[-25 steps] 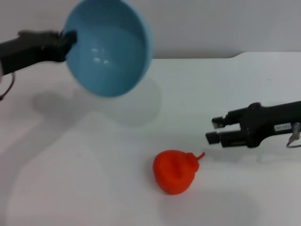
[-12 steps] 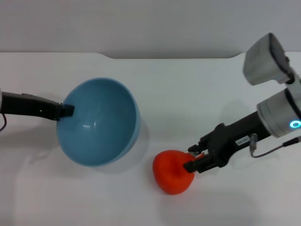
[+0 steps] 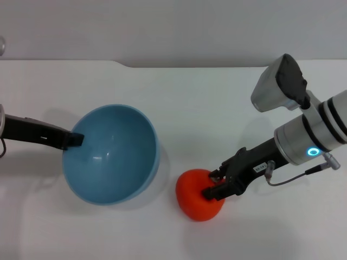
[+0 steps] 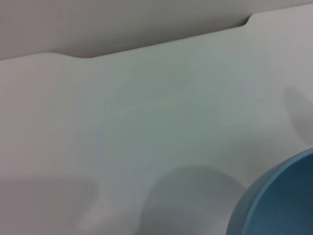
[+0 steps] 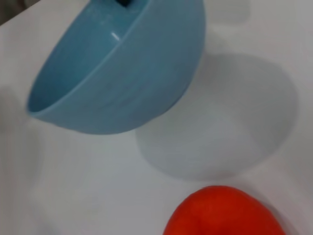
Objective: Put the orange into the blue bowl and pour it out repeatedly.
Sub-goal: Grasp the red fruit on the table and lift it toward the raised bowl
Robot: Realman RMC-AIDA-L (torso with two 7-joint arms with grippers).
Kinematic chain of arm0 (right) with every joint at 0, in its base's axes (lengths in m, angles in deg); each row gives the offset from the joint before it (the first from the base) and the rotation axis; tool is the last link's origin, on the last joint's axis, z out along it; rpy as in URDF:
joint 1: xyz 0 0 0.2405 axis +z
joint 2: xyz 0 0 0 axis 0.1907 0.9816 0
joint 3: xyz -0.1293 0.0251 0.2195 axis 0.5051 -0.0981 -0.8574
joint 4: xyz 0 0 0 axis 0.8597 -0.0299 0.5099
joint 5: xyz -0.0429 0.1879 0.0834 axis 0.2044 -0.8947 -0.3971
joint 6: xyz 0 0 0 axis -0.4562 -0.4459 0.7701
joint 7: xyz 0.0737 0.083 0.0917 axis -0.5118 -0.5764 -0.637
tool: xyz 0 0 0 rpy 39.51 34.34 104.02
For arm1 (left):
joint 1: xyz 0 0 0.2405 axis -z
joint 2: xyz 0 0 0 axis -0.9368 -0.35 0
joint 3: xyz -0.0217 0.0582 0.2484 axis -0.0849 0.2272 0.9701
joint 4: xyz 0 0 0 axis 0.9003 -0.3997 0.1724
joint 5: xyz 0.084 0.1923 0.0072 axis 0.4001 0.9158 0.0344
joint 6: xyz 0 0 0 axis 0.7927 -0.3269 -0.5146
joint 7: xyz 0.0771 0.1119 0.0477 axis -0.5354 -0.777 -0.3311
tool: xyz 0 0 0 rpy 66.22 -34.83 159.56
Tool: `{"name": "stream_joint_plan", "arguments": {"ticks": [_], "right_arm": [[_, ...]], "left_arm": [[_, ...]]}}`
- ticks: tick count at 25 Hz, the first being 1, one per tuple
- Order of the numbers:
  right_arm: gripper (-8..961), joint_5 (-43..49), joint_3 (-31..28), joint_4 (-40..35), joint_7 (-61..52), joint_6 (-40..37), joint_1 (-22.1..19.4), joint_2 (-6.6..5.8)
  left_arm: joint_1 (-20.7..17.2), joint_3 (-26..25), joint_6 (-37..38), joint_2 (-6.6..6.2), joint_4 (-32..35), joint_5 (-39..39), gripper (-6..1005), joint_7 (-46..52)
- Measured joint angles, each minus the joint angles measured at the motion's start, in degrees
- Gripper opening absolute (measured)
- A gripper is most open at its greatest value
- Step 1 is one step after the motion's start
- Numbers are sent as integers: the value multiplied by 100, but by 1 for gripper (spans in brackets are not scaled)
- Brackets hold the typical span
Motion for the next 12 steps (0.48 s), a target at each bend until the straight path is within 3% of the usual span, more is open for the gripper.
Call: {"name": "stream_joint_plan", "arguments": {"ticks": [9,12], "right_arm": [[341,-21,396,173,37,365,10,3],[287,-27,346,141,42,343,-22,-6]], "left_arm": [[109,107,120,-4,55,33,-1,53],[125,118,136,-3,55,36,-1,54]]}}
